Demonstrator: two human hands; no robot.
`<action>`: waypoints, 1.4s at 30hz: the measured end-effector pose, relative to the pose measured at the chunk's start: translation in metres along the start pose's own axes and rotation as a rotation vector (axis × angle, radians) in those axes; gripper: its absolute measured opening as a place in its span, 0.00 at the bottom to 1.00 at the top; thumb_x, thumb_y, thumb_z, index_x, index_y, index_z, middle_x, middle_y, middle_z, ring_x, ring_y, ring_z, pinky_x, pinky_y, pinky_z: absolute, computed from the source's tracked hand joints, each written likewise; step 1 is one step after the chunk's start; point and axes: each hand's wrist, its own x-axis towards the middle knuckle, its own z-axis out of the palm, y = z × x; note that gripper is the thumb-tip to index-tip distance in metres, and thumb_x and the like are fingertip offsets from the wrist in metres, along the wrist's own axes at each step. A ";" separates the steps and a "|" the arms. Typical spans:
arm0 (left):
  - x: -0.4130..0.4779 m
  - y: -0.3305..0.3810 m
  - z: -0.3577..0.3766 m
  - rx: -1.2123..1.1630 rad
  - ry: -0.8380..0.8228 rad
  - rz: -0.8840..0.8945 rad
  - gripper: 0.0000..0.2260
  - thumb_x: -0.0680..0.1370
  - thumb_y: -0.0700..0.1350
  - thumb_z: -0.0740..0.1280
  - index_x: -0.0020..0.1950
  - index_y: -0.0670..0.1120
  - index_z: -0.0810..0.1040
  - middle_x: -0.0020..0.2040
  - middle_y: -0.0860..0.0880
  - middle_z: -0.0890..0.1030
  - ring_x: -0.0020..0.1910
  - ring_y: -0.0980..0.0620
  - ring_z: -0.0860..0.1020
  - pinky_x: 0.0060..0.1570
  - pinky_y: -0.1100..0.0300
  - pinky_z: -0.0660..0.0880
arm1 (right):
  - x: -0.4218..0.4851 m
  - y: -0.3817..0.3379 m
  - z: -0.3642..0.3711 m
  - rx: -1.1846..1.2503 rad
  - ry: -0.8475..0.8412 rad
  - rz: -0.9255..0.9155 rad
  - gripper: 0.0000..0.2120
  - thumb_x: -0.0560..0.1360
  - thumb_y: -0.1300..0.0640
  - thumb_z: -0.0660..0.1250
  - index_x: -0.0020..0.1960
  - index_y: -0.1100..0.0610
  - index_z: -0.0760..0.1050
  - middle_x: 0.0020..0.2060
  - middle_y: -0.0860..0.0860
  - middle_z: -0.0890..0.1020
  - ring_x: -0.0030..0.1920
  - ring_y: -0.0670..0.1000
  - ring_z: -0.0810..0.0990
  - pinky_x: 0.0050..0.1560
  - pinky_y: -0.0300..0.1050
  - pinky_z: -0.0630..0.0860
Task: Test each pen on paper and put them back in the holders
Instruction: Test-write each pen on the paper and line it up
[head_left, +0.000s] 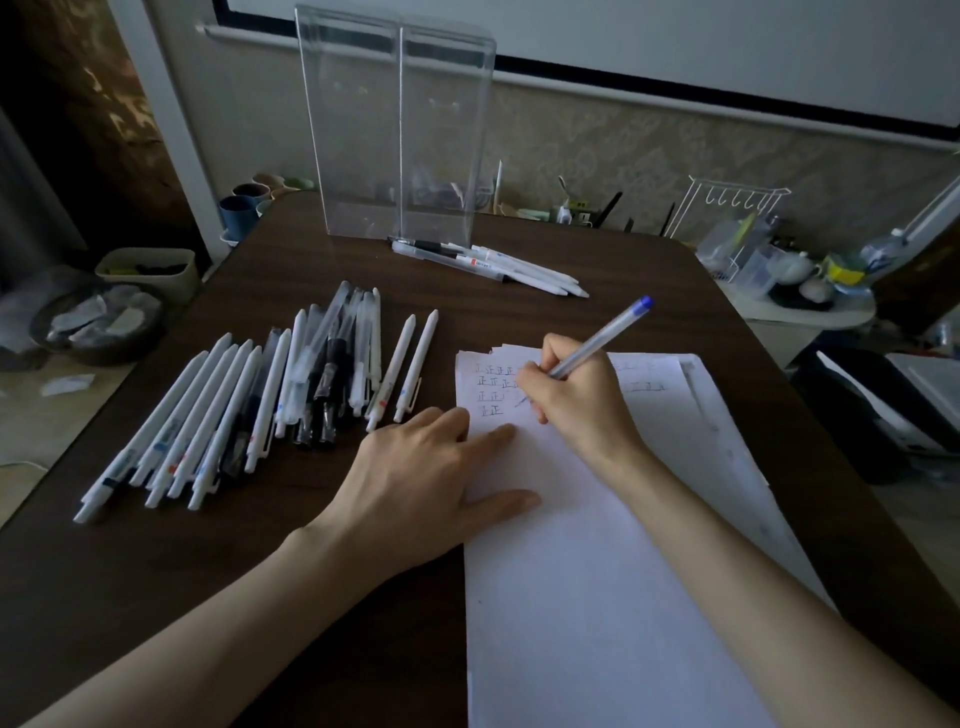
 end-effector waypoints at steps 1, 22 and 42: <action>0.000 0.000 0.000 0.004 -0.005 -0.002 0.28 0.72 0.69 0.53 0.58 0.52 0.80 0.33 0.54 0.70 0.31 0.54 0.72 0.21 0.63 0.63 | 0.000 0.002 0.001 -0.005 0.003 -0.008 0.16 0.73 0.65 0.64 0.31 0.57 0.61 0.22 0.58 0.69 0.23 0.47 0.68 0.28 0.40 0.66; 0.003 0.001 -0.002 -0.022 -0.068 -0.038 0.28 0.72 0.69 0.53 0.58 0.52 0.79 0.33 0.53 0.71 0.31 0.52 0.72 0.21 0.63 0.64 | 0.002 0.008 0.005 -0.117 -0.005 -0.051 0.17 0.73 0.63 0.64 0.31 0.55 0.59 0.21 0.52 0.69 0.22 0.46 0.68 0.31 0.44 0.69; 0.004 0.002 -0.013 -0.122 -0.152 -0.116 0.21 0.74 0.58 0.56 0.62 0.51 0.74 0.37 0.54 0.72 0.37 0.53 0.74 0.23 0.65 0.59 | 0.001 0.003 0.004 -0.196 0.009 -0.076 0.17 0.71 0.63 0.64 0.31 0.55 0.58 0.23 0.51 0.64 0.27 0.51 0.64 0.30 0.45 0.62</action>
